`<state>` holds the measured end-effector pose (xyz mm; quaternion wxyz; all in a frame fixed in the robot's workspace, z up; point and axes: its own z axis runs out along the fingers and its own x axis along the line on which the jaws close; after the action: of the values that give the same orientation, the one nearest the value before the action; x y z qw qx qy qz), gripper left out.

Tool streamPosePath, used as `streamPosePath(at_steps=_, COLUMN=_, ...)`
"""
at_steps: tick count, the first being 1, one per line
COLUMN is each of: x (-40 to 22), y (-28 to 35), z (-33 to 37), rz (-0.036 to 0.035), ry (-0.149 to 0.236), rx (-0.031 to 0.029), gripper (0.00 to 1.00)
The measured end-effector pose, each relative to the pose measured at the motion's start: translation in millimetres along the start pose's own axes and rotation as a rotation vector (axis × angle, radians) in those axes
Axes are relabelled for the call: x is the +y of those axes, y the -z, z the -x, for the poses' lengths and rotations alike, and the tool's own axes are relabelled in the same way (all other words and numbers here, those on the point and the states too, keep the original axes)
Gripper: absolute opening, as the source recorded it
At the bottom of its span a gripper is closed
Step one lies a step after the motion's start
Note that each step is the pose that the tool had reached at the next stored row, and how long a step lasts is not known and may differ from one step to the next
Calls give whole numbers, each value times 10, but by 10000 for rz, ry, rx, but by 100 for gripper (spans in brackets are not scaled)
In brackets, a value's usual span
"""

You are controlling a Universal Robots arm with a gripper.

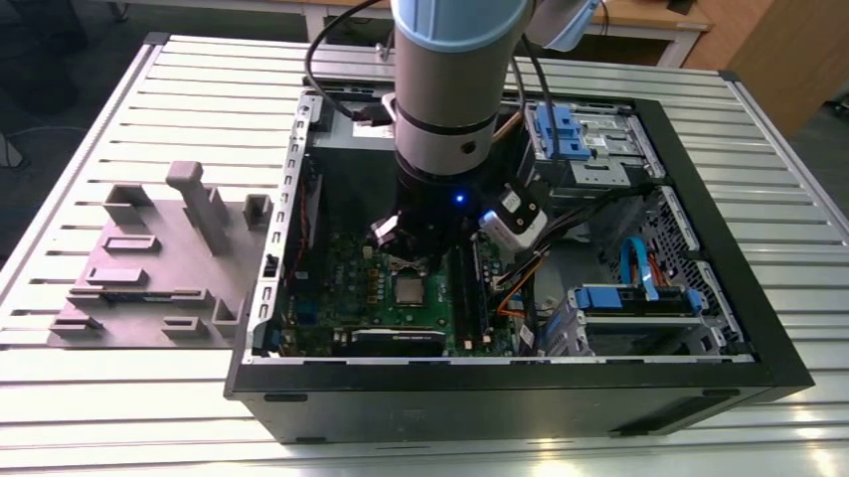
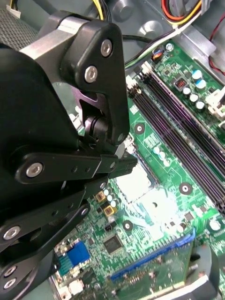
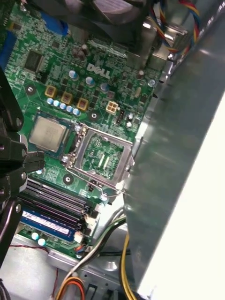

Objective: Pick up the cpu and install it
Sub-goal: 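Close the cpu cover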

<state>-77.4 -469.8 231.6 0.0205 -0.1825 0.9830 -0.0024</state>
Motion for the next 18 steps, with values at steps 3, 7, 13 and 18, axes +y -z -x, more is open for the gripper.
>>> streamPosePath(at_steps=3, x=38, y=-16, z=45, rz=0, ry=1, rx=1, gripper=10)
streamPosePath(at_steps=7, x=44, y=-48, z=140, rz=1, ry=-1, rx=1, gripper=10)
streamPosePath(at_steps=13, x=139, y=-100, z=215, rz=2, ry=-2, rx=0, gripper=10)
streamPosePath(at_steps=18, x=207, y=-155, z=258, rz=0, ry=-20, rx=1, gripper=10)
